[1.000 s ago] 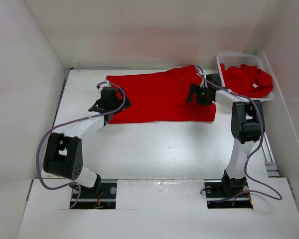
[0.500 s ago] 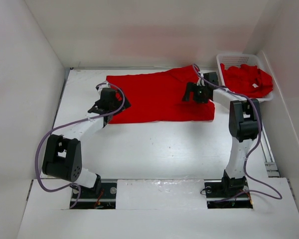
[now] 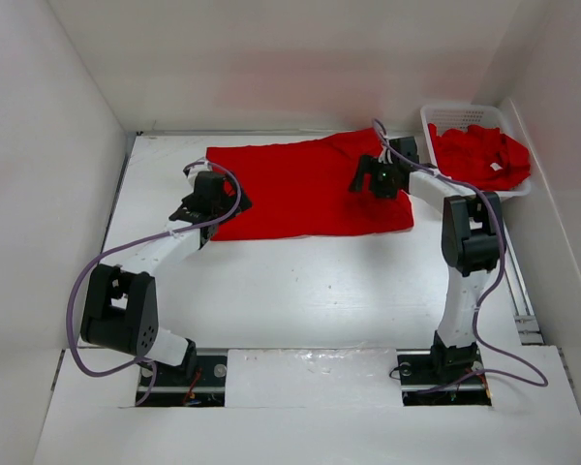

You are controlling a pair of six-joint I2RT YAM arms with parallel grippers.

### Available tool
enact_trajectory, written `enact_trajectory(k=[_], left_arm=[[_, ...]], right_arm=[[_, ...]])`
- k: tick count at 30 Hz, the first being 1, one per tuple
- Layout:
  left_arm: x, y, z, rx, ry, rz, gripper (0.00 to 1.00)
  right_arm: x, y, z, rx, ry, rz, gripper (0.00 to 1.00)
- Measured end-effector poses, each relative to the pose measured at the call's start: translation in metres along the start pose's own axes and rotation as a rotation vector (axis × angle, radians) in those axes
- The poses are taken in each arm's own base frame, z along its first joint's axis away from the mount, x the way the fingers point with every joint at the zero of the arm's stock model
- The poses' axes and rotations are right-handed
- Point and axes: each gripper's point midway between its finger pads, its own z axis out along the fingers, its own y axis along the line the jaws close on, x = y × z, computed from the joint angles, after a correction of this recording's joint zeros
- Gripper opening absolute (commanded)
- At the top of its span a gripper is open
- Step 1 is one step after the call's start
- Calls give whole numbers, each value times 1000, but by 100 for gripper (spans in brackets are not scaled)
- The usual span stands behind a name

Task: Fold and stack the t-shirts
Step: Fold the flattened tshirt in 1/3 of the way

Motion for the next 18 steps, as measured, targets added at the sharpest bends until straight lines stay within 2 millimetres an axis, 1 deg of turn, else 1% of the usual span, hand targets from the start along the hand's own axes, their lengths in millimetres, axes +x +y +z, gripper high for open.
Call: enact_trajectory(k=[4, 5, 6, 12, 13, 18], left_arm=[[1, 2, 0, -8, 2, 2, 100], [1, 2, 0, -10, 3, 3, 100], [1, 3, 0, -12, 4, 3, 100], [2, 4, 0, -17, 8, 5, 100], [2, 4, 0, -17, 8, 5, 100], [3, 4, 0, -18, 10, 5, 100]], right_arm=[[3, -12, -1, 70, 4, 40, 74], [3, -15, -2, 85, 7, 51, 72], [4, -18, -2, 96, 10, 62, 64], [8, -37, -7, 182, 13, 99, 40], [8, -38, -8, 195, 12, 101, 32], [6, -42, -14, 235, 1, 109, 16]])
